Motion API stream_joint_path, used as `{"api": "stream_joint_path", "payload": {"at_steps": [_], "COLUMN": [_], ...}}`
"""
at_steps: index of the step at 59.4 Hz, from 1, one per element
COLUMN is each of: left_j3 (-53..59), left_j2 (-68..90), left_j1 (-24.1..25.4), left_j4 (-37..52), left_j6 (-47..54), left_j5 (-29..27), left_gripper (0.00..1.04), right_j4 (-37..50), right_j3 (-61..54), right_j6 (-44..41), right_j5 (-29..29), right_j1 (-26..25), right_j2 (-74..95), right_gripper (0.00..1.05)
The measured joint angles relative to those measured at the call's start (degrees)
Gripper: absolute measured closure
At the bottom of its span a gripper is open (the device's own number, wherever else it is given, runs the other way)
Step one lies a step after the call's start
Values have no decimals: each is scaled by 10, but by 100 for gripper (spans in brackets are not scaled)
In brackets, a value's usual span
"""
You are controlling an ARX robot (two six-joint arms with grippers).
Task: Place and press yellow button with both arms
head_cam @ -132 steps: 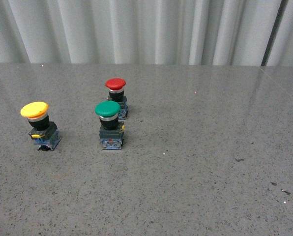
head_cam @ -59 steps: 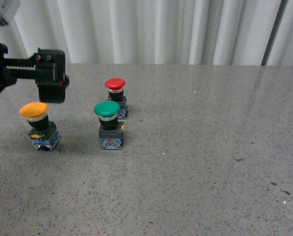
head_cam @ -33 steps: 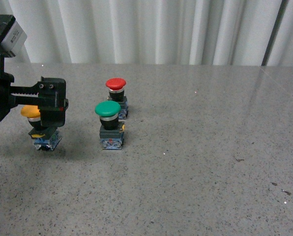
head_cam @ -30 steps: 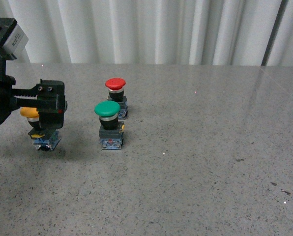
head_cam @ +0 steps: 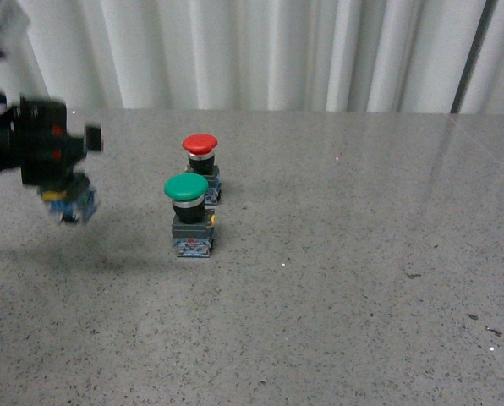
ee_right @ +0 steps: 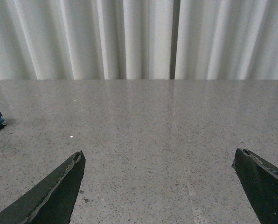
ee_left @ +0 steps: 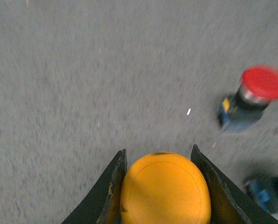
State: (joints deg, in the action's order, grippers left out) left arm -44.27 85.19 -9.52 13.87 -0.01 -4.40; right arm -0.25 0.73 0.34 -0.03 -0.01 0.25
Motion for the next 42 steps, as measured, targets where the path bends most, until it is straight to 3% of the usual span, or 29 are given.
{"api": "stream_joint_path", "payload": {"at_steps": [10,26,42], "left_j3": [-116,-212,-223], "left_j2": [-32,116,212], "left_j1": [-90,-211,-266], "left_j4": [-23,-40,-19], "left_j6": [-29,-138,-190], "left_j5": [-10,-47,-81], "left_gripper": [71,71,71], "right_j4": [0,0,0], "right_j3": [0,0,0], "right_j6": [0,0,0], "right_j5": [0,0,0], "right_j1": [0,0,0], "right_j2": [0,0,0], "right_gripper": [7,7,7]}}
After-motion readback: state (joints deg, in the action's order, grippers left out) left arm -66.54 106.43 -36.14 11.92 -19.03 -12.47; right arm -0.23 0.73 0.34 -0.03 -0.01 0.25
